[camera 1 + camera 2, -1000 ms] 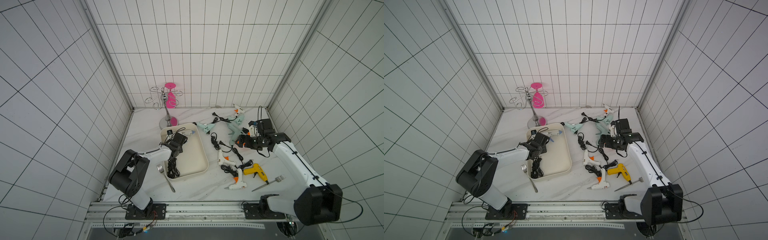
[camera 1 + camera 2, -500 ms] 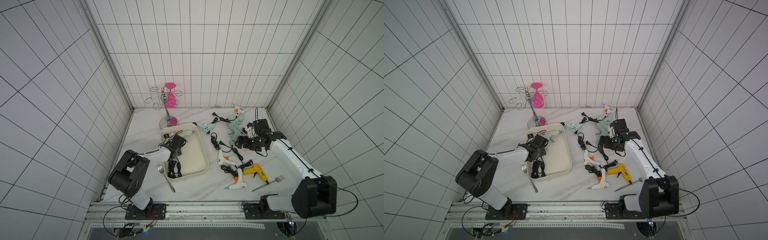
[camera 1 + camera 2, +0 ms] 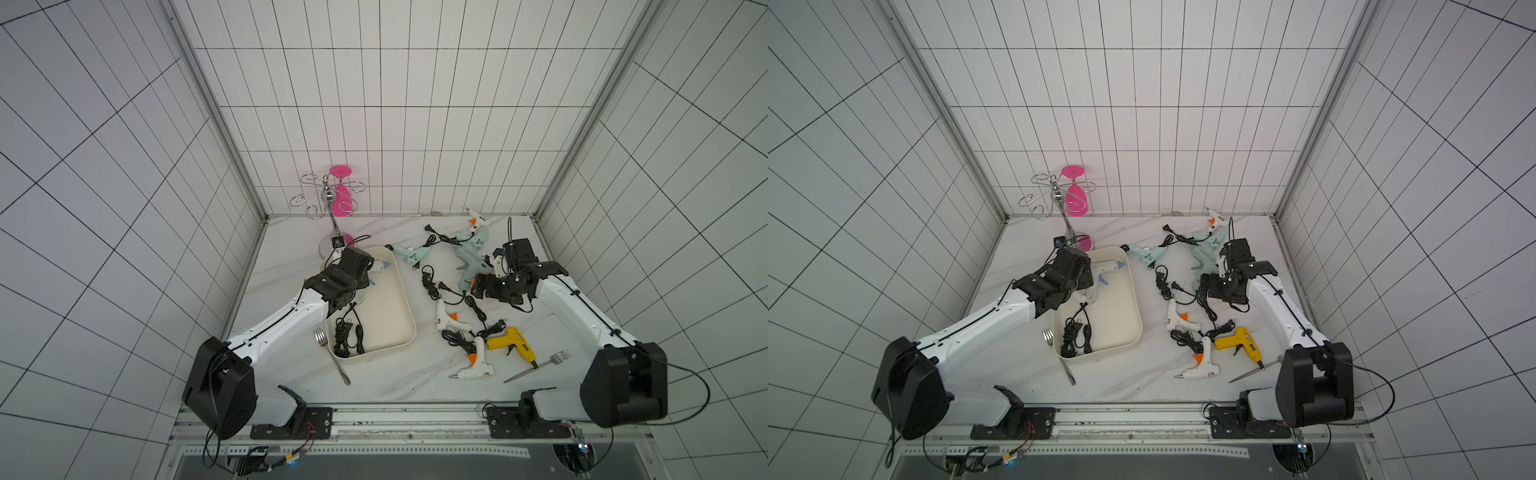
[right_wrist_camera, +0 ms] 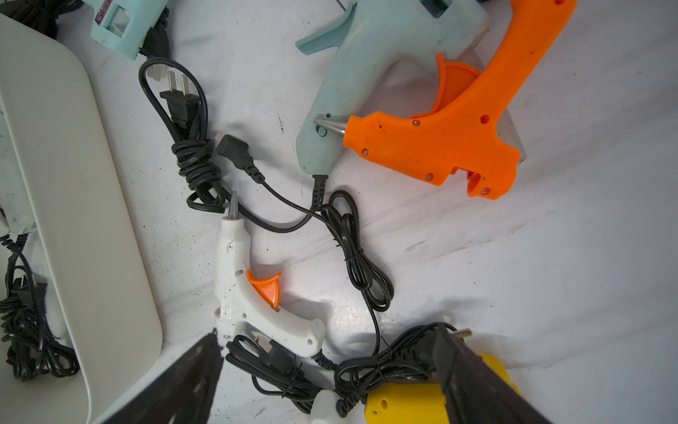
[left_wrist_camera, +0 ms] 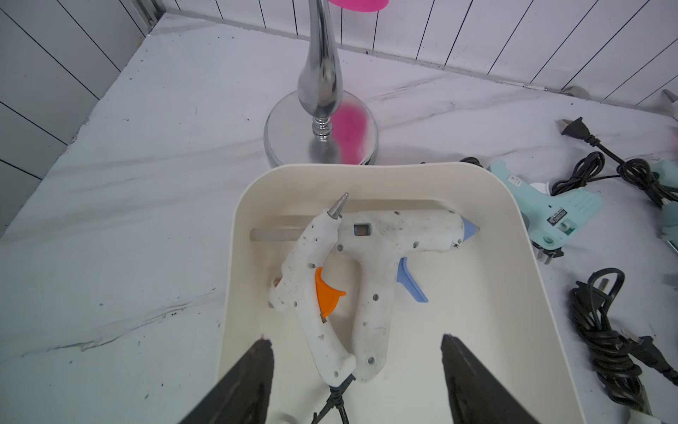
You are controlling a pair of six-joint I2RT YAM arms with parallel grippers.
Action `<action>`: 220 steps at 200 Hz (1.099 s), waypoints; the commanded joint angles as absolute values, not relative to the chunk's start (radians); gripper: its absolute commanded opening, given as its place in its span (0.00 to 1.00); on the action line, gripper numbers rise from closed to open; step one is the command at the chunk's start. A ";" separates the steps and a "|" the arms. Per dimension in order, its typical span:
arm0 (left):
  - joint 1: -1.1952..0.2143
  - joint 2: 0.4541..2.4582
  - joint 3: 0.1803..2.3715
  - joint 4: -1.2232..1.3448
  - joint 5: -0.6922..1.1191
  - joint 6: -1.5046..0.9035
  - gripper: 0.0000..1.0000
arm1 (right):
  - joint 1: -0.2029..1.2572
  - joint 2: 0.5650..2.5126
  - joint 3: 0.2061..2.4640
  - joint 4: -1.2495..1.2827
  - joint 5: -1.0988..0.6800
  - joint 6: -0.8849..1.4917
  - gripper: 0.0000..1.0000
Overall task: Put the hot melt glue gun into the storage box
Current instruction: Place the hot melt adhesive gun in the storage box.
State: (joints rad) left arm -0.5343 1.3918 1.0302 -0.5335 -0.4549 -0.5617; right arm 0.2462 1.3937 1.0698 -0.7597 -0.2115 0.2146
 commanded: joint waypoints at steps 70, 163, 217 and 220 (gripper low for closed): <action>-0.502 1.647 1.073 -0.383 -0.086 -0.457 0.66 | 0.268 1.412 1.064 -0.763 -0.152 0.243 0.83; -0.453 1.757 1.034 -0.517 -0.221 -0.487 0.66 | 0.270 1.415 1.037 -0.746 -0.158 0.259 0.81; -0.465 1.648 1.023 -0.617 -0.246 -0.462 0.66 | 0.287 1.394 1.009 -0.844 -0.116 0.298 0.73; -0.469 1.639 1.026 -0.617 -0.242 -0.456 0.66 | 0.295 1.393 1.009 -0.849 -0.114 0.296 0.72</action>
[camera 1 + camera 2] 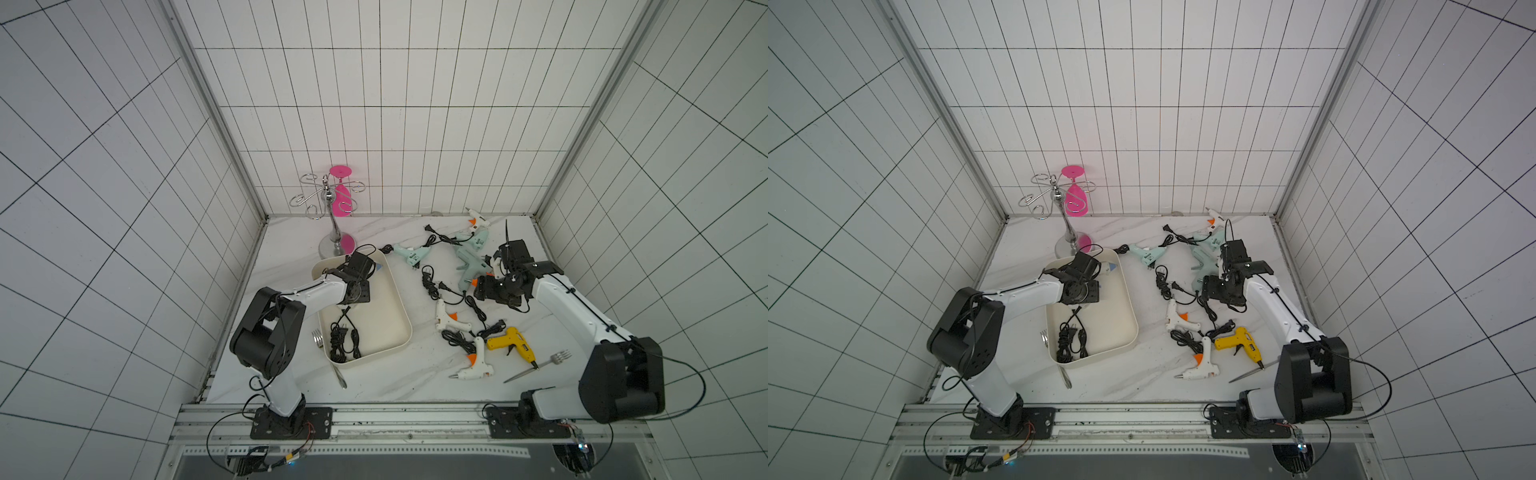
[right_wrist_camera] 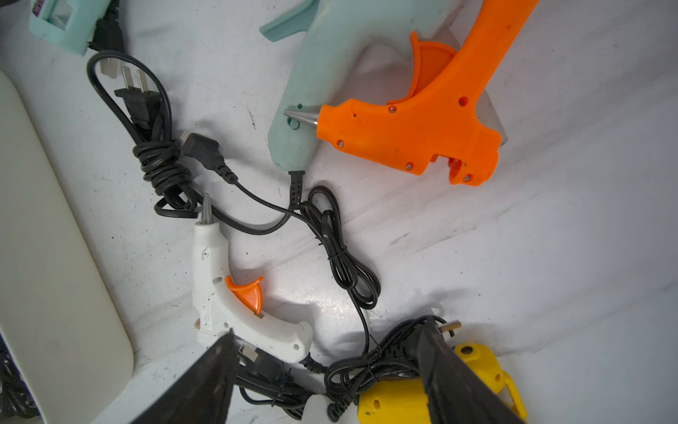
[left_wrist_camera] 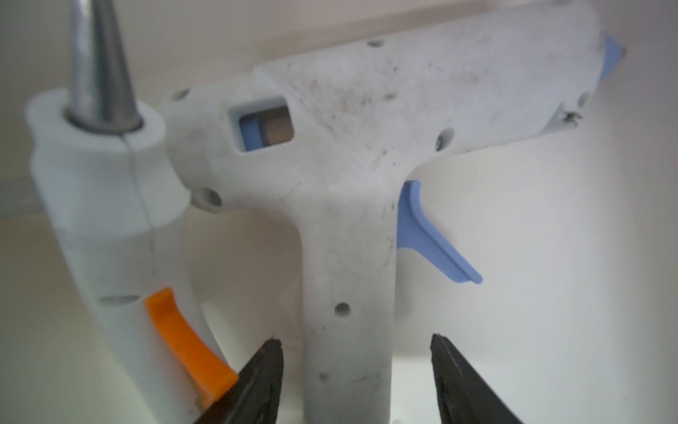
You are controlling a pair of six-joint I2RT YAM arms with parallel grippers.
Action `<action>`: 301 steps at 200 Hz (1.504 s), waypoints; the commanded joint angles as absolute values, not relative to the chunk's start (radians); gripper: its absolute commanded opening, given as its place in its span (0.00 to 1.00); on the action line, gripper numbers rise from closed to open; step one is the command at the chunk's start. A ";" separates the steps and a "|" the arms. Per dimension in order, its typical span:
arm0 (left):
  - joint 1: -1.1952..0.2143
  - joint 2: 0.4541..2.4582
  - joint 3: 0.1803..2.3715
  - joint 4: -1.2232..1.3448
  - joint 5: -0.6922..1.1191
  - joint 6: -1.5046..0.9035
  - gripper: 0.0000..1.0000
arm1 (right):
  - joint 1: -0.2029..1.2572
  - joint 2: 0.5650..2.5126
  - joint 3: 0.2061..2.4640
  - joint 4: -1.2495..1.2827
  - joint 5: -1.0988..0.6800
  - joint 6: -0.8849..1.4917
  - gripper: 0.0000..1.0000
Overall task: Put the hot melt glue gun into the storage box
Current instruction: Place the hot melt adhesive gun in the storage box, then pick up the hot melt adhesive gun from the center of the board, then move the storage box to the center of the board.
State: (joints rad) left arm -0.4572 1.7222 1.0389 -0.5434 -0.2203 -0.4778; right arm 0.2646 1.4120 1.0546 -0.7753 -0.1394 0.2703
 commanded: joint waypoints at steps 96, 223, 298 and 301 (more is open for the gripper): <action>-0.497 1.451 1.251 -0.868 -0.338 -0.480 0.72 | 0.593 1.548 1.028 -0.913 0.035 0.226 0.84; -0.137 1.478 1.011 -0.797 -0.162 -0.520 0.73 | 0.599 1.713 1.057 -0.768 0.068 0.136 0.86; -0.240 1.580 1.049 -0.688 -0.108 -0.420 0.66 | 0.581 1.789 1.107 -0.754 0.016 0.158 0.79; -0.246 1.580 1.051 -0.684 -0.107 -0.416 0.66 | 0.579 1.789 1.105 -0.753 0.008 0.162 0.78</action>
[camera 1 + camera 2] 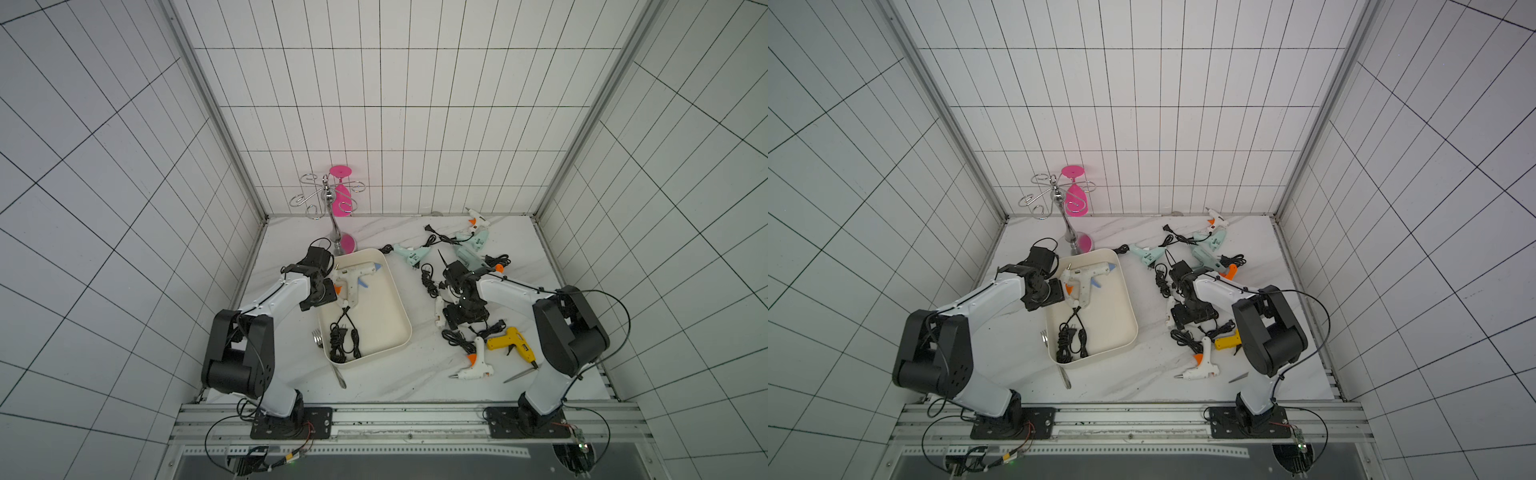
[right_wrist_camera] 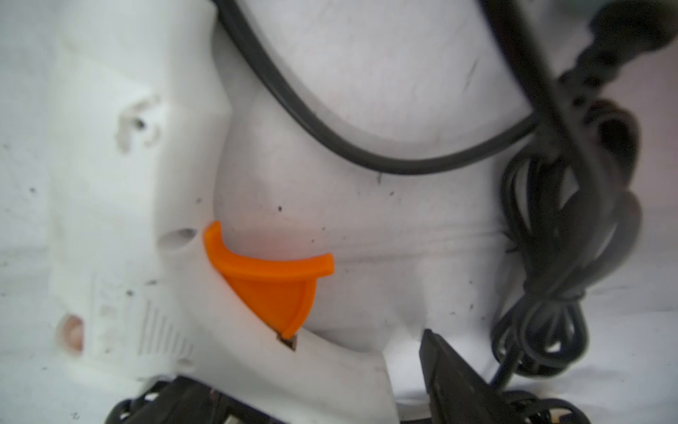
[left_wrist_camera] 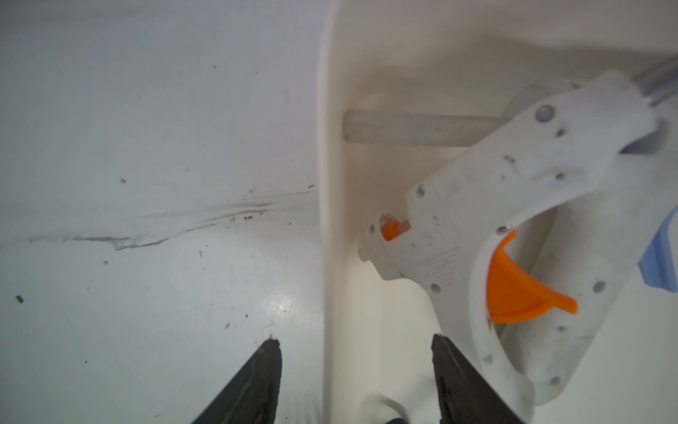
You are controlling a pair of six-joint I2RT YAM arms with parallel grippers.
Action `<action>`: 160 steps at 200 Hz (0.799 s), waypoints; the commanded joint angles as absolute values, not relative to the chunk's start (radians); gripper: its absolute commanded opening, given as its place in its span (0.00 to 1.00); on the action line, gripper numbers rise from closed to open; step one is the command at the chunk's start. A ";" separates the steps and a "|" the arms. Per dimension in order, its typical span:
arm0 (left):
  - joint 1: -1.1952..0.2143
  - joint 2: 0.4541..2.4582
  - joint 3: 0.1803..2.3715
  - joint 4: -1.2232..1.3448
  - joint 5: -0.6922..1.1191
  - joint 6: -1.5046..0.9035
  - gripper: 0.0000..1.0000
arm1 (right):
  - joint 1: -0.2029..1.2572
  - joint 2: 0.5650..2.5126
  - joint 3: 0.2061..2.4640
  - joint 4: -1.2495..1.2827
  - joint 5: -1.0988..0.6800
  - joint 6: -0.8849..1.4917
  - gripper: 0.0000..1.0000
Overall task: Put the hot melt glue gun into the storage box
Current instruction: Move the storage box to the center of the board.
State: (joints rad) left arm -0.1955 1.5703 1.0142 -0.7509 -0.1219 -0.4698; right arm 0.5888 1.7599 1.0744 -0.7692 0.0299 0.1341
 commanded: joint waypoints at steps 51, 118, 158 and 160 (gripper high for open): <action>-0.336 1.630 1.098 -0.650 -0.112 -0.352 0.64 | 0.572 1.806 1.117 -0.803 -0.074 0.239 0.47; -0.364 1.627 1.125 -0.640 -0.117 -0.315 0.64 | 0.583 1.729 1.114 -0.860 0.067 0.251 0.72; -0.370 1.539 1.124 -0.652 -0.103 -0.315 0.65 | 0.583 1.810 1.188 -0.875 0.074 0.127 0.72; -0.369 1.535 1.124 -0.653 -0.101 -0.316 0.65 | 0.583 1.815 1.191 -0.875 0.070 0.122 0.72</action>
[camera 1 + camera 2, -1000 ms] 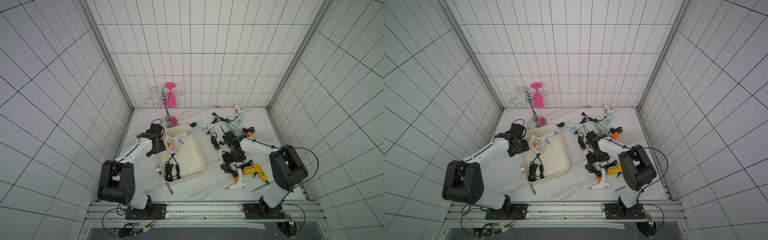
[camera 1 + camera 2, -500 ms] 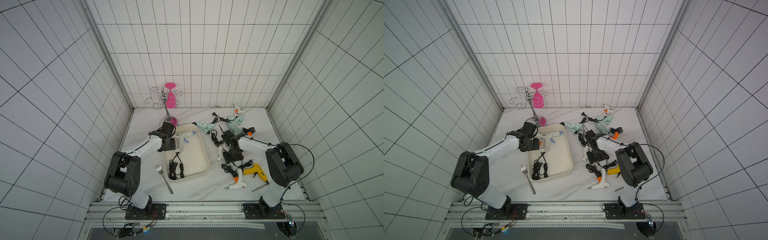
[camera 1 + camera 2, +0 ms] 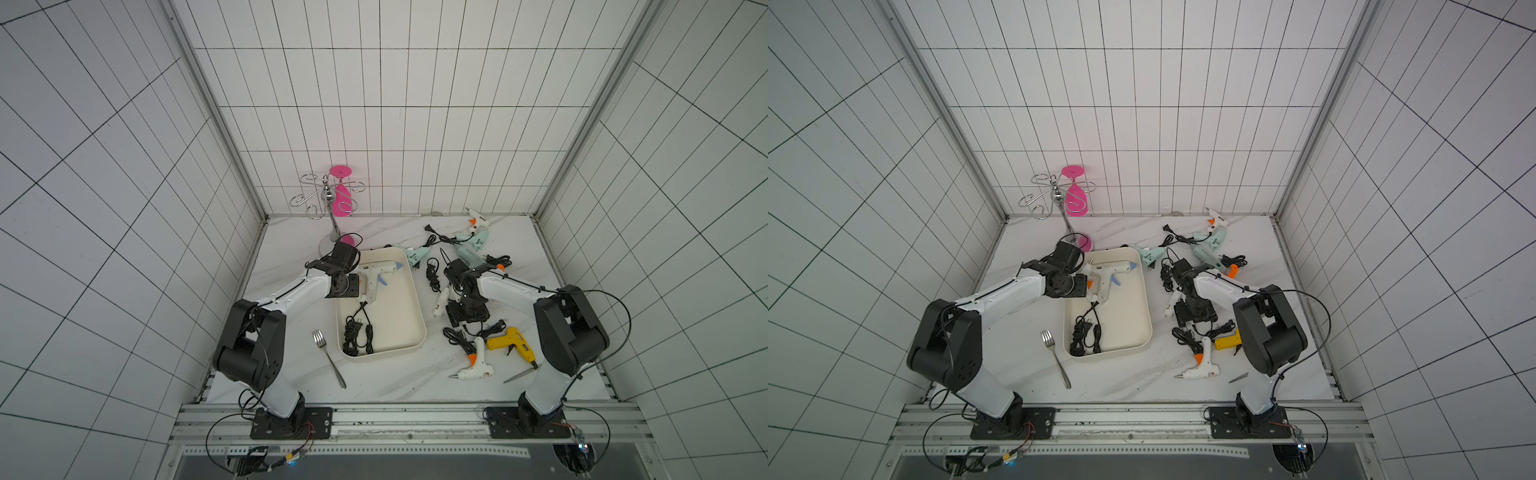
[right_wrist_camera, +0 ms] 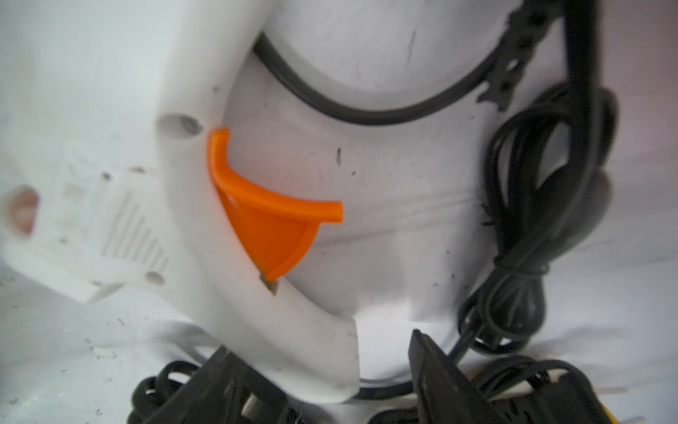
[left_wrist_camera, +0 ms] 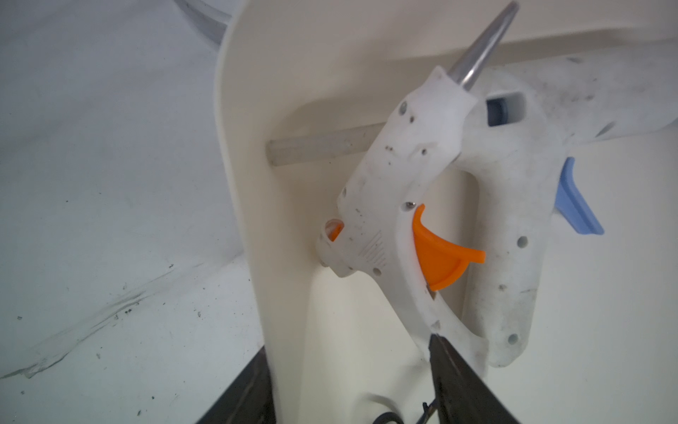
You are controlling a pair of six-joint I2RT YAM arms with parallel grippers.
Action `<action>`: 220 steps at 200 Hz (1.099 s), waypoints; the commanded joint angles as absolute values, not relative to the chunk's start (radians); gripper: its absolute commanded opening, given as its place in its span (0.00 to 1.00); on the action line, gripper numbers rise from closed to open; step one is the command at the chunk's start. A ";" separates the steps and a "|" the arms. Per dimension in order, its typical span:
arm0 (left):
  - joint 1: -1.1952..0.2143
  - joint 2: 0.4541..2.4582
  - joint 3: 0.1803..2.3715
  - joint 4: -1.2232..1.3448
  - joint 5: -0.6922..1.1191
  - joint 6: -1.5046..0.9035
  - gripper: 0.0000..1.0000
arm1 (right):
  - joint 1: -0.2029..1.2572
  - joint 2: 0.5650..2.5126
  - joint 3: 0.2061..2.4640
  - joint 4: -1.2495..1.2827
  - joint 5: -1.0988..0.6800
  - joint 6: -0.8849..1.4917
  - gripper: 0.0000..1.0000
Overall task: Put the hot melt glue gun into the storage box
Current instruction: Move the storage box to the center of the board.
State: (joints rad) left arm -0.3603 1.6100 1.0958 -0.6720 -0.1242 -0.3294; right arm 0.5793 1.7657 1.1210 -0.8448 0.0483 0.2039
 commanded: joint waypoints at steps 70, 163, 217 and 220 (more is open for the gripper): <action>-0.370 1.432 1.165 -0.664 -0.019 -0.297 0.67 | 0.588 1.841 1.140 -0.817 -0.059 0.071 0.51; -0.370 1.411 1.215 -0.642 0.213 -0.318 0.68 | 0.634 1.602 1.094 -0.747 -0.006 0.083 0.20; -0.426 1.424 1.226 -0.548 0.385 -0.442 0.72 | 0.639 1.435 1.143 -0.742 0.068 0.107 0.14; -0.433 1.425 1.227 -0.539 0.396 -0.449 0.72 | 0.640 1.428 1.148 -0.742 0.071 0.109 0.14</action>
State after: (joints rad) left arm -0.3943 1.4296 1.1900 -0.6250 0.2718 -0.3733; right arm 0.6247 1.4860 1.1229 -0.7506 0.0143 0.0864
